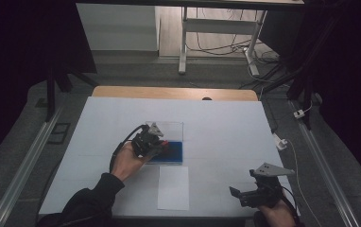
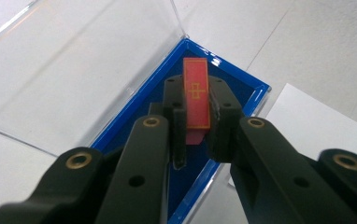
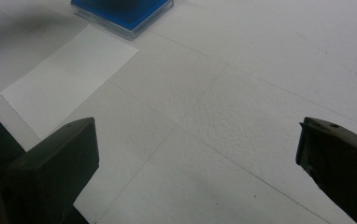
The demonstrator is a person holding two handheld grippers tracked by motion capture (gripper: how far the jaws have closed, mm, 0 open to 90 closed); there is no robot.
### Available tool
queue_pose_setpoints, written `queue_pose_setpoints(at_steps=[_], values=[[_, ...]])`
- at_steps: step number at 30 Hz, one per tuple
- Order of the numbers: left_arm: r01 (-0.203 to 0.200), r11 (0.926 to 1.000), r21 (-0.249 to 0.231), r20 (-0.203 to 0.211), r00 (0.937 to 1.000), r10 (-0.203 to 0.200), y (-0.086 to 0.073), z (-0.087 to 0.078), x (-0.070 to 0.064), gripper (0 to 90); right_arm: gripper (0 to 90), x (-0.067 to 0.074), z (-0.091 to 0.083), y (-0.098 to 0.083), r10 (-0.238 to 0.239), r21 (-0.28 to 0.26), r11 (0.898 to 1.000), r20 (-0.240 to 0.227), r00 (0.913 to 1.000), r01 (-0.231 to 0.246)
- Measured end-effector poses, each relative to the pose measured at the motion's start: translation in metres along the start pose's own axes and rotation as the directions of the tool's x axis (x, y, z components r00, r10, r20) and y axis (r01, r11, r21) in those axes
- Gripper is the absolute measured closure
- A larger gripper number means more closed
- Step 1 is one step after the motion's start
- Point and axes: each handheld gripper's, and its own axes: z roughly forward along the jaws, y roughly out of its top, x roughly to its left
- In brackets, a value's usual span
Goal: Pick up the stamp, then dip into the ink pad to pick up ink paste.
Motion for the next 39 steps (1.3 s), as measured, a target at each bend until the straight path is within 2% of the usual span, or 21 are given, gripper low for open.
queue_pose_setpoints(at_steps=[8,16,20,27,39], values=[[0.004,0.9997,-0.022,0.011,0.9999,-0.003,0.001,-0.006,0.001,79.9,0.0,0.0,0.0,0.0,-0.001,-0.001,1.0,-0.003,1.0,0.001],[0.05,0.9985,-0.021,0.033,0.9982,-0.049,0.004,-0.006,0.006,79.9,0.0,0.0,0.0,0.0,0.0,-0.001,1.0,-0.005,1.0,0.0],[0.057,0.9981,-0.02,0.031,0.9979,-0.057,0.004,-0.005,0.008,79.9,0.0,0.0,0.0,0.0,-0.004,0.005,1.0,-0.004,1.0,0.004],[0.08,0.9967,-0.006,0.028,0.9964,-0.08,0.002,0.004,0.011,79.9,0.0,0.001,0.001,0.0,-0.008,0.007,1.0,-0.002,1.0,0.008],[0.067,0.9972,0.031,0.002,0.9977,-0.067,-0.002,0.021,0.012,79.8,0.0,0.001,0.001,0.0,-0.015,0.01,1.0,0.001,0.9999,0.015]])
